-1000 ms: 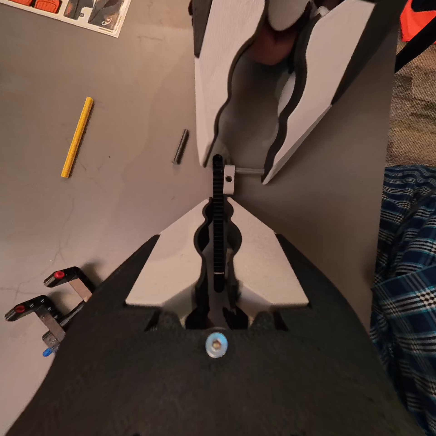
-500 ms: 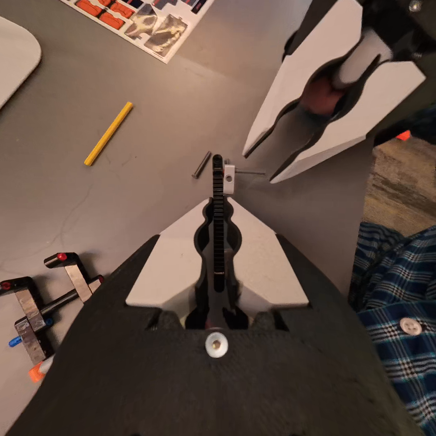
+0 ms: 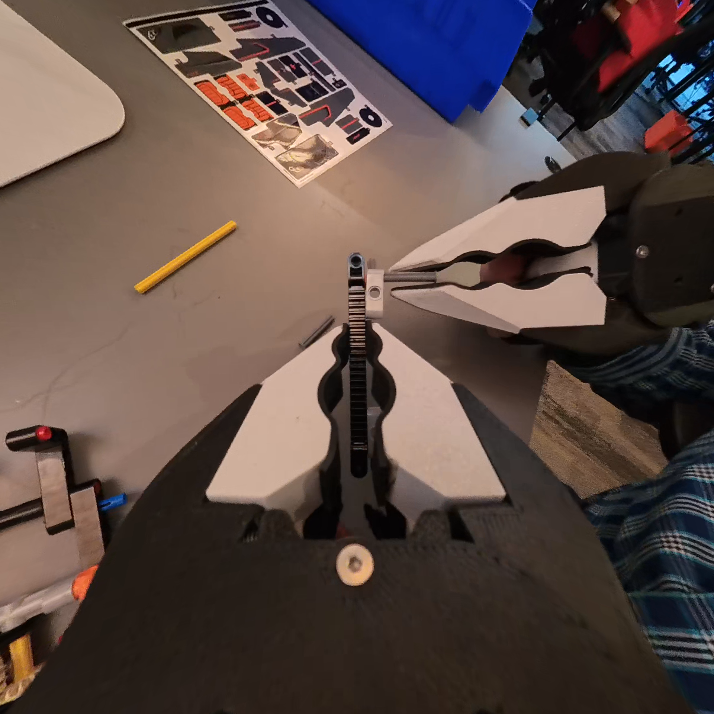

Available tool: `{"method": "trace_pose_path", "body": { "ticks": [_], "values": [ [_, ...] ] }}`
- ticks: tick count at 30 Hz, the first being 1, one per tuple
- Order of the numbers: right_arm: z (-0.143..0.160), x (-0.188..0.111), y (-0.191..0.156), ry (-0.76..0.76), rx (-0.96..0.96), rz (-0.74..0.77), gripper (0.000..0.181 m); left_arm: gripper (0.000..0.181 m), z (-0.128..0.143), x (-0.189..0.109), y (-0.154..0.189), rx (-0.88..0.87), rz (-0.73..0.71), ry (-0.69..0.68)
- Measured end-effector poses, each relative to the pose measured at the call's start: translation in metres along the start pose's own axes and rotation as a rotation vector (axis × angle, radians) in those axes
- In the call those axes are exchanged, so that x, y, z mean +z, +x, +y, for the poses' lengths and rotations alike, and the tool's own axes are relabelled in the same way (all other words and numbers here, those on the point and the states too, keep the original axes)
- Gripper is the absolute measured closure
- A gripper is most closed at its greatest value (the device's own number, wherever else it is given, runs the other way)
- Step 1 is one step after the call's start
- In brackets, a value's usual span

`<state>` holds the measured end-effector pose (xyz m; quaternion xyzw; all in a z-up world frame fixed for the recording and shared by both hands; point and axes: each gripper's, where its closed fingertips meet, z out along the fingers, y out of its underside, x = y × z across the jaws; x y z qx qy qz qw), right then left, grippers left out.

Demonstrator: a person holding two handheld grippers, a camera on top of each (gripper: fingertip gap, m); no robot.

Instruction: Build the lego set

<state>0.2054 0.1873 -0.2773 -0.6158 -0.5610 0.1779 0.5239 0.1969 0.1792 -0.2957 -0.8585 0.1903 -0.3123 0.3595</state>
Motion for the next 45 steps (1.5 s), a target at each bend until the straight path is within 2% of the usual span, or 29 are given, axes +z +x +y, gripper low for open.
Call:
{"method": "trace_pose_path", "body": {
  "ticks": [1, 6, 13, 23, 29, 32, 34, 41, 45],
  "values": [
    [-0.002, -0.001, 0.002, 0.011, 0.002, 0.010, 0.176, 0.176, -0.001, 0.000, 0.001, 0.001, -0.002, 0.006],
    [-0.005, -0.002, 0.002, 0.036, -0.004, 0.024, 0.170, 0.176, -0.005, 0.002, 0.002, 0.022, -0.033, 0.026],
    [-0.009, -0.007, 0.009, 0.067, 0.009, 0.069, 0.179, 0.175, -0.009, 0.002, 0.006, 0.093, -0.081, 0.034],
    [-0.009, -0.012, 0.014, 0.137, 0.077, 0.076, 0.179, 0.175, -0.014, 0.002, 0.012, 0.219, -0.145, 0.056],
    [-0.011, -0.013, 0.017, 0.190, 0.204, 0.029, 0.180, 0.175, -0.018, 0.002, 0.011, 0.327, -0.217, 0.073],
    [-0.016, -0.016, 0.021, 0.246, 0.344, -0.031, 0.180, 0.174, -0.023, 0.000, 0.017, 0.334, -0.199, 0.107],
    [-0.018, -0.016, 0.023, 0.259, 0.369, -0.035, 0.180, 0.174, -0.025, -0.001, 0.018, 0.364, -0.215, 0.103],
    [-0.029, -0.021, 0.029, 0.337, 0.461, -0.043, 0.180, 0.174, -0.036, -0.006, 0.022, 0.292, -0.200, 0.194],
    [-0.038, -0.025, 0.033, 0.371, 0.437, -0.031, 0.180, 0.175, -0.046, -0.012, 0.022, 0.229, -0.174, 0.247]
  ]
}}
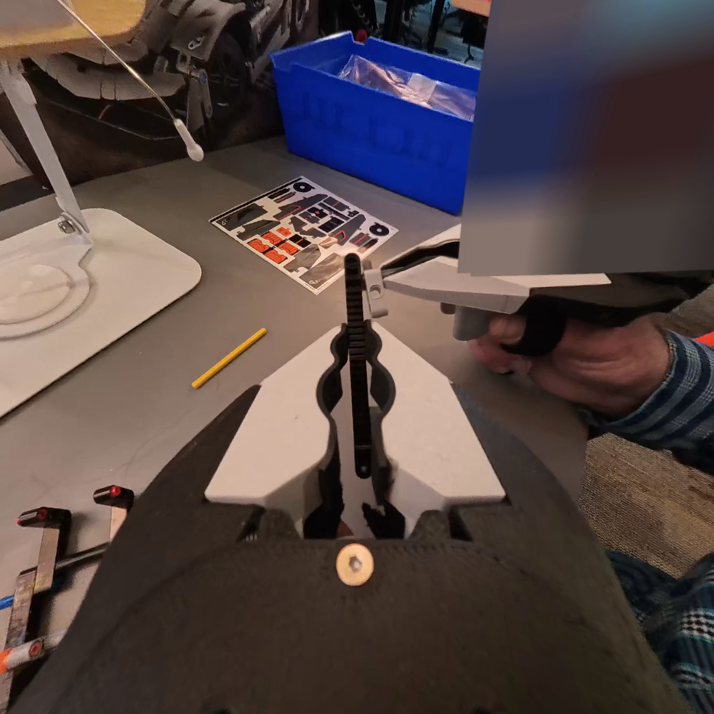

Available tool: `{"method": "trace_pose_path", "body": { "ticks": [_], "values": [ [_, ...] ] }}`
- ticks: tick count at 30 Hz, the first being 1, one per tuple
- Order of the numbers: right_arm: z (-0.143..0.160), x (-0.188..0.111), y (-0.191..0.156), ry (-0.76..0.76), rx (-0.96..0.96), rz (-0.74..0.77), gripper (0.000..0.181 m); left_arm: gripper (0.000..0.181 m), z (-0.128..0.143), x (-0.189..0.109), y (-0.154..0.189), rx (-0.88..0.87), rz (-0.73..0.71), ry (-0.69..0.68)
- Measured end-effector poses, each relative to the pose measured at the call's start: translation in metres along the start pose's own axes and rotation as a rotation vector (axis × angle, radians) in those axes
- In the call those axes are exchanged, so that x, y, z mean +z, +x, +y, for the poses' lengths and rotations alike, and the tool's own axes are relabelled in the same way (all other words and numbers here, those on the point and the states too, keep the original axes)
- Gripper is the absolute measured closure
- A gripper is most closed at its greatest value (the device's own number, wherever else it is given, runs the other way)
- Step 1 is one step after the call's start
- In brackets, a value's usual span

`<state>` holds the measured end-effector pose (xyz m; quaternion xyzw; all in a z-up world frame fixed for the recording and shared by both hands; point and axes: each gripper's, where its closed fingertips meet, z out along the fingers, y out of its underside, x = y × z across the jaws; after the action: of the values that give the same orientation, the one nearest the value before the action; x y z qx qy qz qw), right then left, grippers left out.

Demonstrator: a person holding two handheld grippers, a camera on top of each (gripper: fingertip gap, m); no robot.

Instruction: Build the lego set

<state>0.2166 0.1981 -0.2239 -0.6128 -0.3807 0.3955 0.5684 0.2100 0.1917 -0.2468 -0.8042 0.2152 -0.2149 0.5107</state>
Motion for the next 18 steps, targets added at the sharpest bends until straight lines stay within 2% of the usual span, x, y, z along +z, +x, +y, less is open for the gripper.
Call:
{"method": "trace_pose_path", "body": {
  "ticks": [7, 13, 18],
  "values": [
    [-0.013, -0.005, 0.000, 0.078, 0.046, -0.050, 0.180, 0.175, -0.012, -0.003, 0.004, 0.028, -0.001, 0.037],
    [-0.021, -0.007, 0.001, 0.140, 0.185, -0.090, 0.180, 0.175, -0.021, -0.005, 0.005, 0.052, -0.022, 0.065],
    [-0.025, -0.007, 0.003, 0.188, 0.318, -0.115, 0.180, 0.175, -0.026, -0.006, 0.005, 0.140, -0.082, 0.080]
  ]
}}
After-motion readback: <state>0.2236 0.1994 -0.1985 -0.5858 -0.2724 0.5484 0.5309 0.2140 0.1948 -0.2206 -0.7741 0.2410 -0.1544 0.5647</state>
